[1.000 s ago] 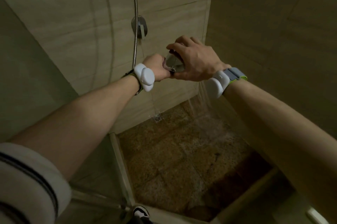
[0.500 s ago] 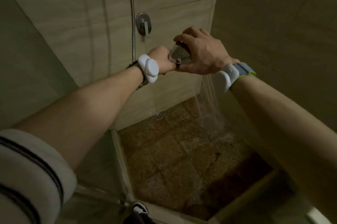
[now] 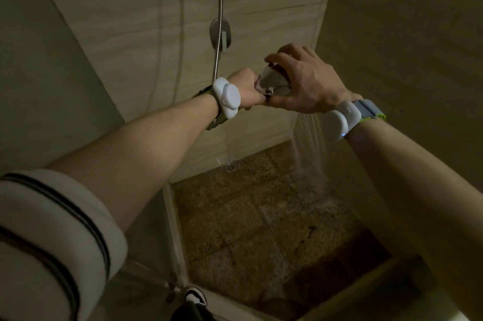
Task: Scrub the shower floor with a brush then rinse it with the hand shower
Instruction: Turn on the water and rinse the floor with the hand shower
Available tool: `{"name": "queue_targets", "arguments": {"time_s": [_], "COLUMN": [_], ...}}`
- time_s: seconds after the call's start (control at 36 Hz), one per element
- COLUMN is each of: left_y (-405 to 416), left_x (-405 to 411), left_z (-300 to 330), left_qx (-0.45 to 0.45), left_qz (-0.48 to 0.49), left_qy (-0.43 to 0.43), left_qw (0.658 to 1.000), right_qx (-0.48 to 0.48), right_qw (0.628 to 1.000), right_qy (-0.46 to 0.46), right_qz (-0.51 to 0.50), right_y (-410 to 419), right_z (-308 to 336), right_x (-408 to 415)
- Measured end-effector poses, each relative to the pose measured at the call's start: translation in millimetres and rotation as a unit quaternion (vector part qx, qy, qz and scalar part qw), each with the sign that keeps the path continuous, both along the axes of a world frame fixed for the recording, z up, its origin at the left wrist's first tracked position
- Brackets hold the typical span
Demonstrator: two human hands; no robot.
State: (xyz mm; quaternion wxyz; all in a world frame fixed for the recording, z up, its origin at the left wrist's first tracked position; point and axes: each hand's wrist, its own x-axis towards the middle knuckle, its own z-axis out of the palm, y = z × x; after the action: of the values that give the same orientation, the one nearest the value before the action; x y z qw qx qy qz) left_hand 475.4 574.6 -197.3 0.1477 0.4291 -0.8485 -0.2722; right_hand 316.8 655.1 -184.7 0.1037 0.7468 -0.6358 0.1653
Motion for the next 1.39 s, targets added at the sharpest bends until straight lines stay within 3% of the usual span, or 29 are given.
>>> {"name": "queue_targets", "arguments": {"time_s": [0.92,1.39], "left_y": [-8,-8], "left_x": [-10,-11], "left_z": [-1,4], "left_qx": [-0.005,-0.068], "left_qz": [-0.017,0.005], "left_qy": [0.003,0.011], "left_qw": [1.0,0.998], "right_qx": [-0.012,-0.036], "right_qw": [1.0,0.999], "right_qy": [0.008,0.006], "right_qz": [0.001,0.014], "right_y": [0,-1], "right_z": [5,4], "right_x": [-9,-10]}}
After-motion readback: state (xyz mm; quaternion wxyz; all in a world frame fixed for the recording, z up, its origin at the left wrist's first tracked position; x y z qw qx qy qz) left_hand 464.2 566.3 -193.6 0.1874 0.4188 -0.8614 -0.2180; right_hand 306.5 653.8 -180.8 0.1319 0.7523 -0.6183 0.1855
